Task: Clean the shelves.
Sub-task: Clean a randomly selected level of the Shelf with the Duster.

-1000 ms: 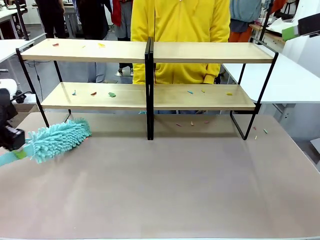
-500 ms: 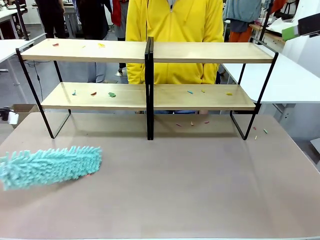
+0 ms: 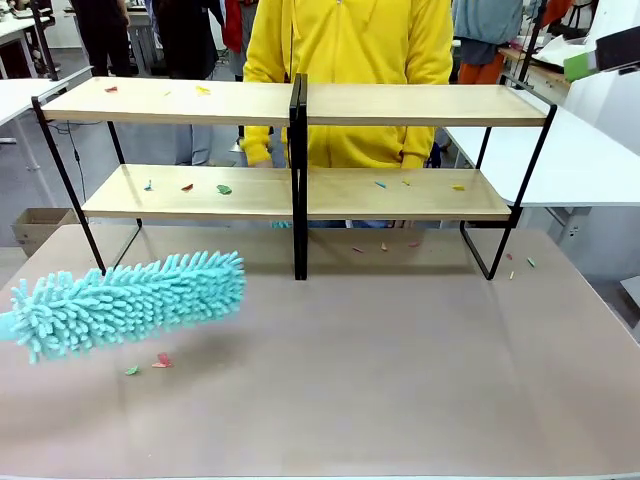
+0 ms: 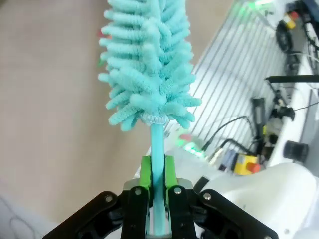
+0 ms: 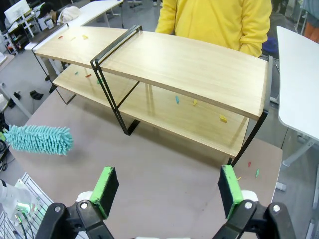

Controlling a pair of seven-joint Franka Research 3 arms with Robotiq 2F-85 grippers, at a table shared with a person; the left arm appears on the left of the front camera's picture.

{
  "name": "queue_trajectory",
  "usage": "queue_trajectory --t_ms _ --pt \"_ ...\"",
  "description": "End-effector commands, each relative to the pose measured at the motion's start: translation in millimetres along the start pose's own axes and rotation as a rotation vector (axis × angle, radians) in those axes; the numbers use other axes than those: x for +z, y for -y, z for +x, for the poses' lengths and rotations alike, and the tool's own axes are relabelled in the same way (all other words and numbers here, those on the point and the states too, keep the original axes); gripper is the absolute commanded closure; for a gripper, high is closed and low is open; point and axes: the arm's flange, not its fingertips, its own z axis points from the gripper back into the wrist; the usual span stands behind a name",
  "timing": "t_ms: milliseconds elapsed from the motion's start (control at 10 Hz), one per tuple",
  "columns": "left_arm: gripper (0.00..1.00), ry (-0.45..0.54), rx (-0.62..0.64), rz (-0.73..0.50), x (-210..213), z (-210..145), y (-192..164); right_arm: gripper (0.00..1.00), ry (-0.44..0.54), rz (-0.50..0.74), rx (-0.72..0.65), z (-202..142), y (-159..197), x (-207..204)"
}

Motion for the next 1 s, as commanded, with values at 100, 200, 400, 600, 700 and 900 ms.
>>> queue_trajectory --t_ms 100,200,400,600,700,900 --pt "0.88 0.084 -0.142 -0.148 -15.2 -17.3 14.2 0.0 0.003 0.002 0.016 0.2 1.7 0.5" --pt "0.88 0.148 -0.176 -0.234 -5.0 -22.4 15.4 0.0 0.003 0.002 0.016 0.2 1.7 0.5" --pt "0.88 0.305 -0.136 -0.204 33.4 -43.1 13.1 0.0 0.003 0.002 0.016 0.2 1.7 0.5" --pt "0.88 0.525 -0.157 -0.206 106.0 -71.3 12.6 0.0 0.003 0.002 0.016 0.2 1.7 0.5" --pt "0.88 0.628 -0.201 -0.212 148.5 -95.6 21.6 0.0 0.003 0.002 0.016 0.2 1.7 0.5" --pt "0.88 0.745 -0.191 -0.14 213.7 -140.6 41.5 0.0 0.003 0.002 0.016 0.2 1.7 0.5"
